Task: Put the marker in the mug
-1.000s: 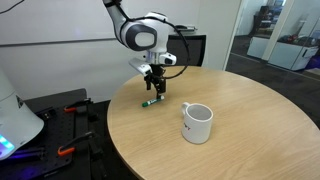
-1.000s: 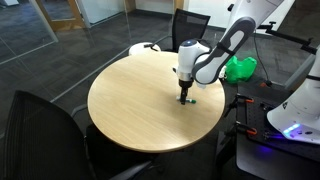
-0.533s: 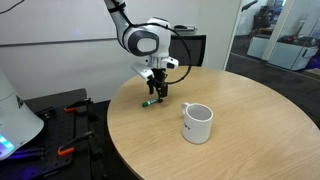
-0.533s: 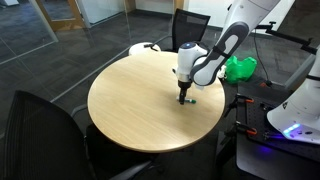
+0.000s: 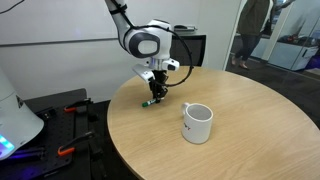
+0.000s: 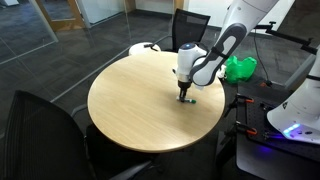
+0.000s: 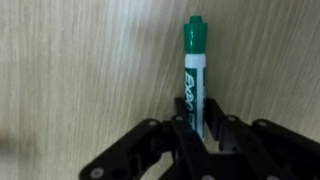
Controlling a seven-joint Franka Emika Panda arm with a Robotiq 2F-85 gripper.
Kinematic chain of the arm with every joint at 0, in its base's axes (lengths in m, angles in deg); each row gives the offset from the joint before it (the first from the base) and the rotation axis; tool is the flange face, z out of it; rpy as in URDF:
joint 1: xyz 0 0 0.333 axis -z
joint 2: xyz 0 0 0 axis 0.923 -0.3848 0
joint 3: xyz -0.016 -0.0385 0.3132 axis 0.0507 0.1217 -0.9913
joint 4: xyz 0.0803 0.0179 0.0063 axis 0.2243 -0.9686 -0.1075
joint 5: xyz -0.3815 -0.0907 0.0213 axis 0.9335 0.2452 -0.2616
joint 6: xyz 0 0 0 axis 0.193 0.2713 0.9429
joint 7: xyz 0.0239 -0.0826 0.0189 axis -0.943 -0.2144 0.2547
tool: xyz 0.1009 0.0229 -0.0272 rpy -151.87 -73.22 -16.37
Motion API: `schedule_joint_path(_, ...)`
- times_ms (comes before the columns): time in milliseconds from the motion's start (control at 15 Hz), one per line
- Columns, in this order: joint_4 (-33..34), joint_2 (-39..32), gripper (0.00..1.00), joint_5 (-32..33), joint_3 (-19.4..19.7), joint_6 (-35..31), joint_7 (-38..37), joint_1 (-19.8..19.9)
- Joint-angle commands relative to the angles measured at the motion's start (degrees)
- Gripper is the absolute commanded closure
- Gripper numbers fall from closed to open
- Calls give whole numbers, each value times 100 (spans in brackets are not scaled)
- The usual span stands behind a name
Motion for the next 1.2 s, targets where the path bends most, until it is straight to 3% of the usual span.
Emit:
schedule_joint_path(0, 28, 52, 99, -48, -119, 133, -26, 103)
schedule_joint_path(133, 28, 177, 95, -166, -104, 322, -322, 45)
schedule_joint_path(800, -131, 1430, 95, 19, 97, 1235, -1167, -214)
schedule_joint_path(1133, -78, 2011, 95, 622, 397, 1302, -2428, -392)
